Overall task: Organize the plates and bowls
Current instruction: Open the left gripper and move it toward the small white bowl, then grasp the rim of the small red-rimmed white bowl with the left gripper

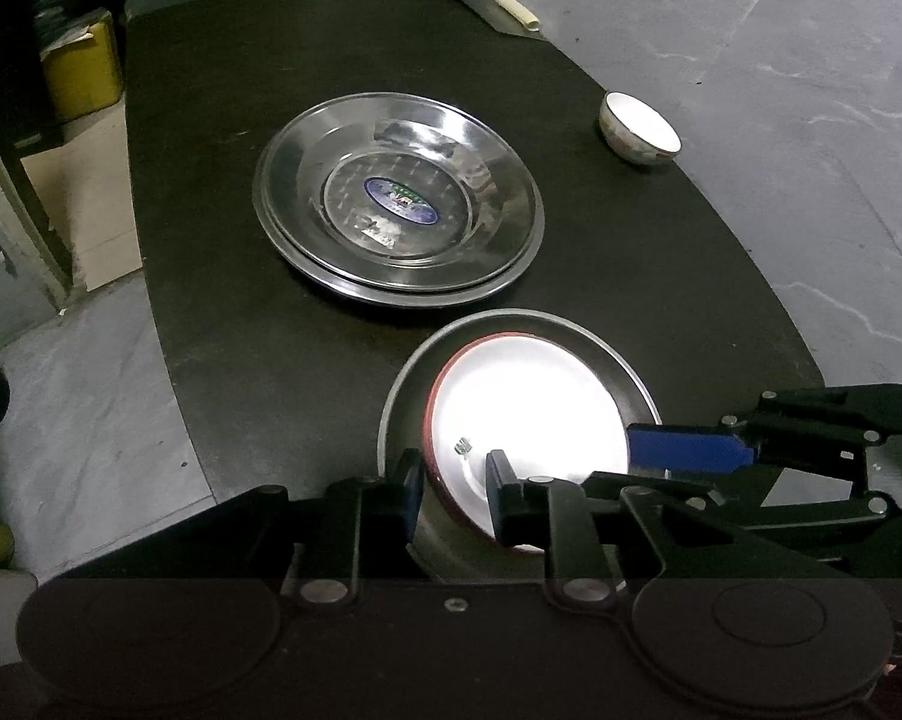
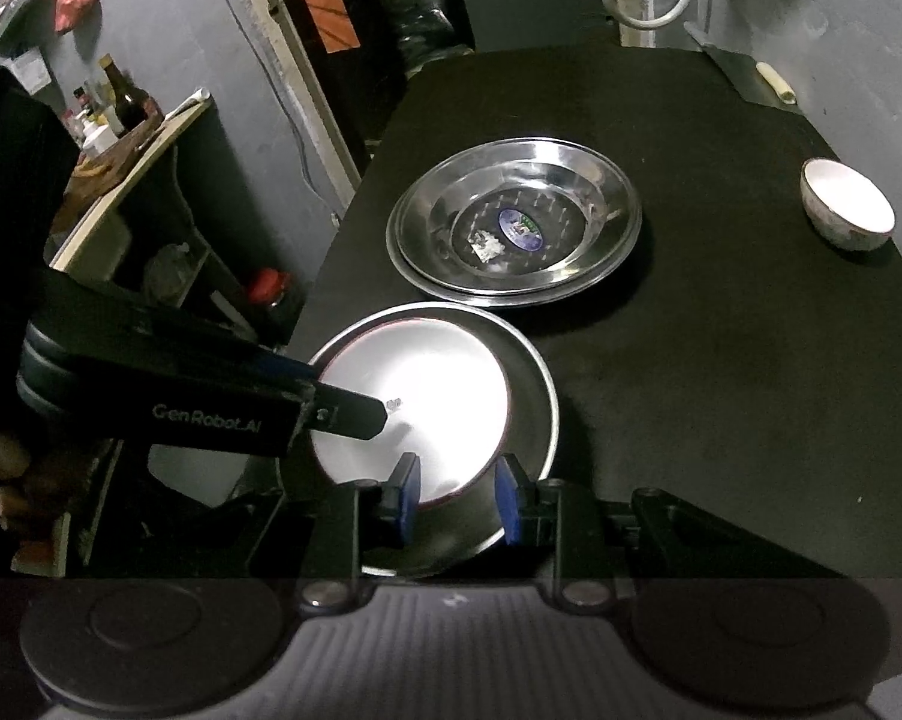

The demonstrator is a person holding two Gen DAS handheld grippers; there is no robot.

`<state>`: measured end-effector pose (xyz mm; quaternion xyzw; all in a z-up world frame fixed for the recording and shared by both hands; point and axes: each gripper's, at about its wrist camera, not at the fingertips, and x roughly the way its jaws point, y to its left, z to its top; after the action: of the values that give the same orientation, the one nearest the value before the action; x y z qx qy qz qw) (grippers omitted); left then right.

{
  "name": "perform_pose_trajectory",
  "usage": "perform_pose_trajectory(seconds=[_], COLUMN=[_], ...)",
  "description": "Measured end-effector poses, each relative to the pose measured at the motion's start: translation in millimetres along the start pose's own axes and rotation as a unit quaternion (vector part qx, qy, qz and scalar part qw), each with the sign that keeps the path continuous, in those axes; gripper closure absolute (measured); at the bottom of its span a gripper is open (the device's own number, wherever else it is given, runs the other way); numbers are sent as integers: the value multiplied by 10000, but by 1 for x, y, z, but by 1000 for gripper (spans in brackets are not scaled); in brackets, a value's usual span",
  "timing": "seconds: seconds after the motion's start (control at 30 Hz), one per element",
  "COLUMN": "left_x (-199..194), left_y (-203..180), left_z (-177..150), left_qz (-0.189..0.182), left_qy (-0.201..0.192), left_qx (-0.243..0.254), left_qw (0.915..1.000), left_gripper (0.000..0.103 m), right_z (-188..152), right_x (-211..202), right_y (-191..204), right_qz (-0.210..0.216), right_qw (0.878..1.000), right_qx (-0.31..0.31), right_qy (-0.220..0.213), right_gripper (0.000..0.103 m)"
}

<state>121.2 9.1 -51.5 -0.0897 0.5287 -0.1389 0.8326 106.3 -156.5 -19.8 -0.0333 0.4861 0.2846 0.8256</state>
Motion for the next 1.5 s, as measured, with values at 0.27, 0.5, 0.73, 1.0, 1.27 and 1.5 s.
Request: perform_pose_trajectory(seconds=[0.27,0.5,0.73,1.0,1.27,1.5], left_x=[-1,-18,-34,-22,15,78], left_y=[-2,-3,-10,-24,-50,-93], left_z=[4,9,25,63,118,177], left_qz=[75,-120,-131,-1,342,1400], left_qy=[27,-208,-593,-955,-1120,-1077], left_qx=[-56,-244,-318,-529,-130,834], left_qw=[10000,9994,9977,9940,9930,9807], left_gripper=[72,45,22,1,1,1], right_z=[6,8,10,9,9,29], right_x=[0,-13,-35,-46,-26,11], right_y=[-5,-14,-42,-97,-157,-207], right_qz=[45,137,90,22,-572,-1043], right_qw=[9999,9994,9979,9869,9680,9585], right_qx=[-150,-211,100,807,1511,2083], right_qy=[-12,-252,-634,-1396,-1920,-1643], right_gripper=[71,60,32,0,0,0])
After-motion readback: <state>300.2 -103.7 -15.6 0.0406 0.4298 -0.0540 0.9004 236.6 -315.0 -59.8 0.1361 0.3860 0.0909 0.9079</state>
